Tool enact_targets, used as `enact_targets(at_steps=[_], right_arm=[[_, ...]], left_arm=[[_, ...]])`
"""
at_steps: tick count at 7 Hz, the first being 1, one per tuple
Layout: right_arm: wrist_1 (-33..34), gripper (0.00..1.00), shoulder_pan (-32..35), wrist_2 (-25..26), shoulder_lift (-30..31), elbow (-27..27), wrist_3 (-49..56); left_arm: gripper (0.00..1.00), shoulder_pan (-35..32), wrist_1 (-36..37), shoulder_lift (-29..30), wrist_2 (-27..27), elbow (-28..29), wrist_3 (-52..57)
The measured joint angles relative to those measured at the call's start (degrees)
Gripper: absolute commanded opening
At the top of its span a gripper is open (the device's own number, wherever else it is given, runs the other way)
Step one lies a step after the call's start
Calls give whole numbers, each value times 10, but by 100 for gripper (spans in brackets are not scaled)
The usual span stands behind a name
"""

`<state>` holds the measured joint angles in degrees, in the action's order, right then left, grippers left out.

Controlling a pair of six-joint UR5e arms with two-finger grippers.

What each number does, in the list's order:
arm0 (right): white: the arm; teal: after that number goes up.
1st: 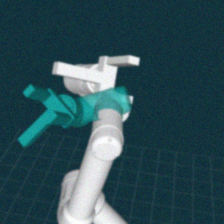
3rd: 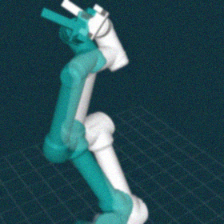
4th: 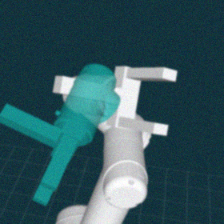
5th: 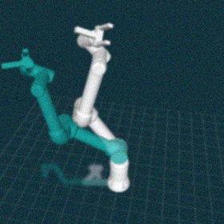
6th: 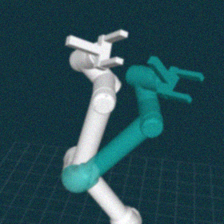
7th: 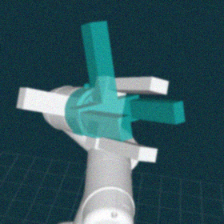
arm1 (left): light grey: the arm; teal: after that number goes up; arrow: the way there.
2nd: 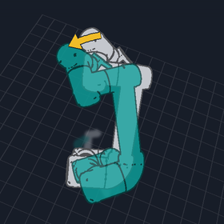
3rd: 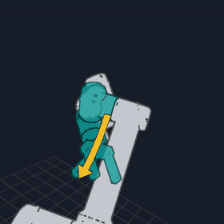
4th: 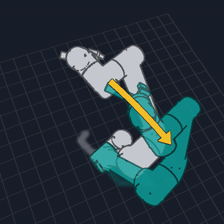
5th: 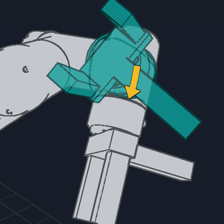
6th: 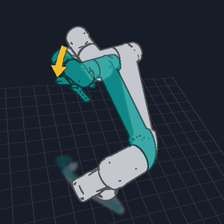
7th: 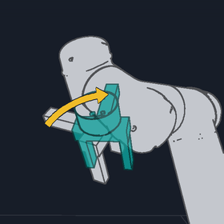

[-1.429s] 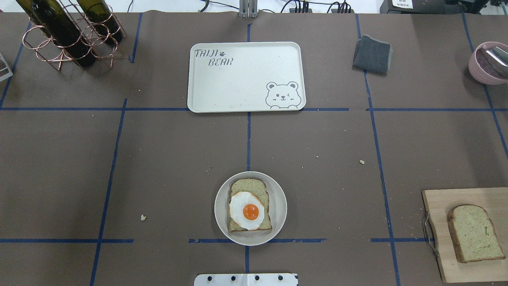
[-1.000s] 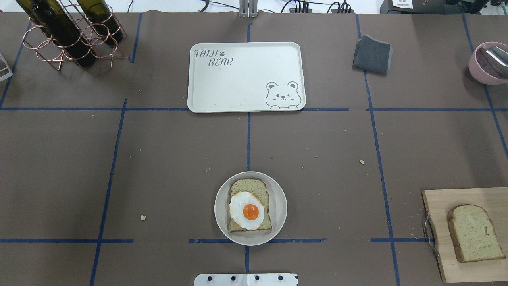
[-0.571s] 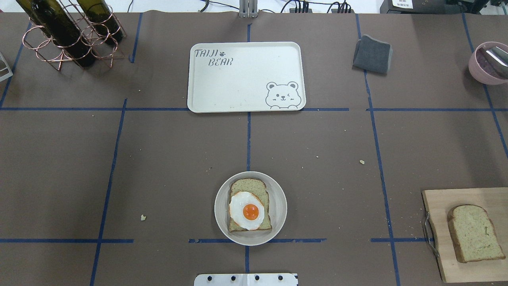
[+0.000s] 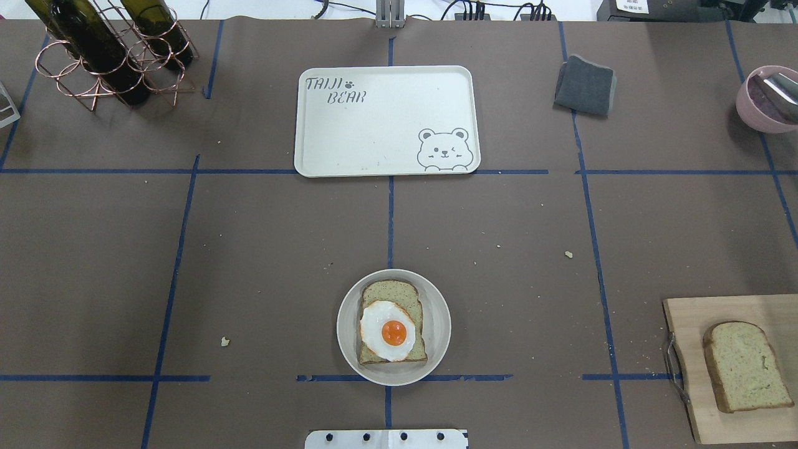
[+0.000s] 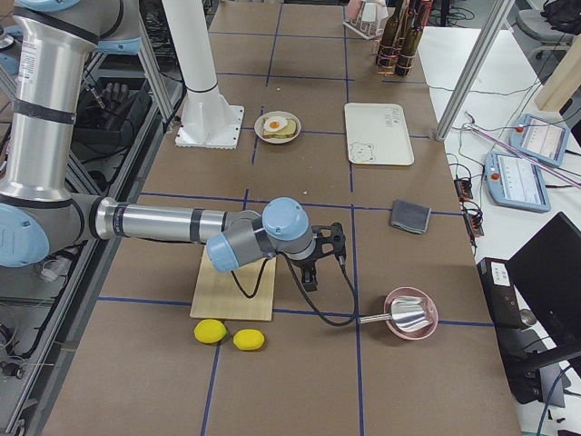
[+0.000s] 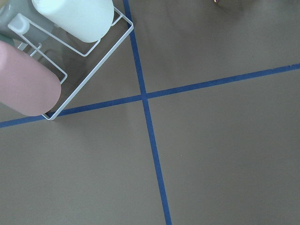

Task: Make sandwich and place on tray
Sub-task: 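Move the right gripper toward the bread slice on the wooden board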

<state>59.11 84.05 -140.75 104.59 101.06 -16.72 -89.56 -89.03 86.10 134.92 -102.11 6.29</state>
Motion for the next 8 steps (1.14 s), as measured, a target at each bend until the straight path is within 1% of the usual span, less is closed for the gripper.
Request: enact_targets(at_steps=[1, 2, 3, 4, 5, 6, 7, 8], right_arm=[[-43, 100, -55, 23, 13, 7, -57], [-99, 98, -118, 59, 37, 14, -130], [-164, 98, -163, 81, 76, 17, -187], [-223, 99, -195, 94, 116, 17, -238], [-264, 100, -222, 106, 144, 16, -279], [-290, 98, -254, 116, 159, 14, -311], [-312, 85, -292, 133, 164, 13, -346], [-337, 79, -335, 158, 166, 12, -388]], left_arm=[[100, 0, 0, -1, 0, -2, 0], [100, 0, 0, -2, 0, -5, 0], [100, 0, 0, -2, 0, -8, 0], [100, 0, 0, -2, 0, -11, 0], [100, 0, 0, -2, 0, -13, 0], [100, 0, 0, -2, 0, -14, 0], [100, 0, 0, -2, 0, -14, 0], [100, 0, 0, -2, 0, -14, 0]])
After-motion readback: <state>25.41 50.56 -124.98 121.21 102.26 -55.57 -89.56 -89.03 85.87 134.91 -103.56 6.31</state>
